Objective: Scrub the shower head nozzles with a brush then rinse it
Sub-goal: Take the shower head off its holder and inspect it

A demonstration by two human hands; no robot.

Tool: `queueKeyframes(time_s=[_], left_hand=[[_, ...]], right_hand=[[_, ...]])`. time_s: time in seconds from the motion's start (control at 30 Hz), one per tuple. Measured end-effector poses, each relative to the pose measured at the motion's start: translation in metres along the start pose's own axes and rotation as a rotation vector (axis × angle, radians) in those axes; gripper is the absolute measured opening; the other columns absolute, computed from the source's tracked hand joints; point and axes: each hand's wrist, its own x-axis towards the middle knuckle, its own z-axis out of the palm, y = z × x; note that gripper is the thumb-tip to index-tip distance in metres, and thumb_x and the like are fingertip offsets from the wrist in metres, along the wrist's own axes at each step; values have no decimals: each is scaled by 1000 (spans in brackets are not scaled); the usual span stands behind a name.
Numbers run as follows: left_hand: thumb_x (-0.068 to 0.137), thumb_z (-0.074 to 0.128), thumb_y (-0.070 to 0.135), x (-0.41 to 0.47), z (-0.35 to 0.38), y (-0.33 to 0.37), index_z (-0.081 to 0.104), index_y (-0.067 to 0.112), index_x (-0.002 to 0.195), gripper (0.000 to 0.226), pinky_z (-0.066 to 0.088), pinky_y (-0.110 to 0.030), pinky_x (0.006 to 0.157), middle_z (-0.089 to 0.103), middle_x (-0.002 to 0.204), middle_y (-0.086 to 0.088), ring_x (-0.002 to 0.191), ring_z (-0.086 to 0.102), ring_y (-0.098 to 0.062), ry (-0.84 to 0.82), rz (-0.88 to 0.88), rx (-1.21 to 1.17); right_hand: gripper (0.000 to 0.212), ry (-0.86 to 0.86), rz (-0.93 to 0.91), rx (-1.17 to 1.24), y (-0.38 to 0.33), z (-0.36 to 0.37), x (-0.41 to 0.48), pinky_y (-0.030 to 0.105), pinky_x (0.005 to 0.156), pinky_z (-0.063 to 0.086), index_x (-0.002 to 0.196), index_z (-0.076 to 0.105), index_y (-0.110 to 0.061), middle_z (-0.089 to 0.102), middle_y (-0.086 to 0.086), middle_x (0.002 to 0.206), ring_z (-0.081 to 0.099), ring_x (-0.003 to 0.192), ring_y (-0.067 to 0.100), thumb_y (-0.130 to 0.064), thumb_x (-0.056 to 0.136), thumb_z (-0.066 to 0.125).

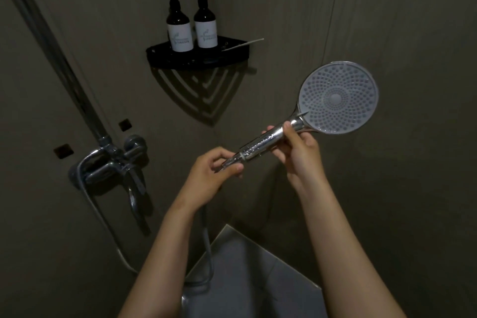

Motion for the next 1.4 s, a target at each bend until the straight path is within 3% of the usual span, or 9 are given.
queueKeyframes(time_s=[0.13, 0.4, 0.53, 0.67, 0.87, 1.1, 1.2, 1.27, 1.4], left_hand=[[92, 57, 14, 4, -5, -7, 60, 11, 84, 8, 36, -15, 39, 60, 62, -3, 37, 44, -9, -33, -23, 93], [99, 39, 27, 6, -7, -1, 56, 10, 78, 32, 33, -17, 42, 52, 51, 4, 38, 43, -7, -81, -147, 47], [92, 55, 32, 6, -10, 3, 58, 11, 88, 22, 31, -17, 36, 55, 55, 3, 35, 42, -5, -62, -166, 148], [81, 71, 20, 3, -12, 1, 45, 14, 91, 29, 35, -18, 34, 58, 51, 11, 37, 42, -2, 8, -123, 119], [94, 53, 15, 3, -19, -4, 46, 12, 79, 17, 28, -17, 34, 51, 53, -1, 33, 36, -7, 68, -73, 101], [100, 36, 29, 0, -24, -6, 54, 13, 76, 34, 31, -19, 44, 45, 53, 2, 41, 37, -5, 0, -170, 146], [97, 42, 34, -2, -22, -3, 59, 14, 76, 33, 26, -19, 42, 41, 49, 6, 43, 34, -6, 21, -210, 118], [92, 55, 27, -3, -22, 1, 57, 13, 82, 18, 25, -16, 40, 44, 47, 10, 41, 35, -1, 27, -165, 130], [90, 59, 11, -4, -19, 2, 50, 9, 88, 10, 24, -8, 37, 46, 40, 11, 35, 36, 2, 50, -56, 111]], right_hand=[[37, 13, 9, -5, 2, 1, 3, 33, 75, 58, 126, 48, 2, 68, 19, 107, 69, 97, 24, -16, 93, 55], [30, -25, 0, 5, 1, 10, 9, 31, 70, 58, 120, 51, -3, 70, 17, 103, 71, 91, 24, -16, 93, 55], [20, -26, 2, -25, 6, 15, 10, 33, 74, 58, 111, 54, -7, 71, 15, 99, 70, 93, 26, -16, 93, 55], [22, -41, 12, -5, 7, 20, 9, 32, 75, 59, 114, 52, -7, 70, 14, 99, 70, 94, 25, -16, 94, 54], [27, -22, 45, 19, 10, 24, 12, 32, 74, 59, 117, 51, -4, 66, 21, 110, 68, 100, 26, -15, 93, 55], [37, -36, 53, -19, 16, 25, 12, 32, 71, 58, 124, 49, -1, 68, 19, 107, 69, 97, 27, -15, 91, 58], [39, -36, 50, -31, 15, 26, 13, 29, 67, 57, 125, 48, 0, 70, 18, 104, 69, 97, 28, -17, 91, 58], [38, -38, 48, -19, 14, 24, 12, 27, 64, 57, 124, 48, 0, 70, 18, 104, 69, 97, 29, -17, 92, 57], [28, -26, 58, -12, 12, 22, 12, 32, 75, 58, 117, 52, -4, 68, 20, 107, 69, 98, 26, -16, 92, 57]])
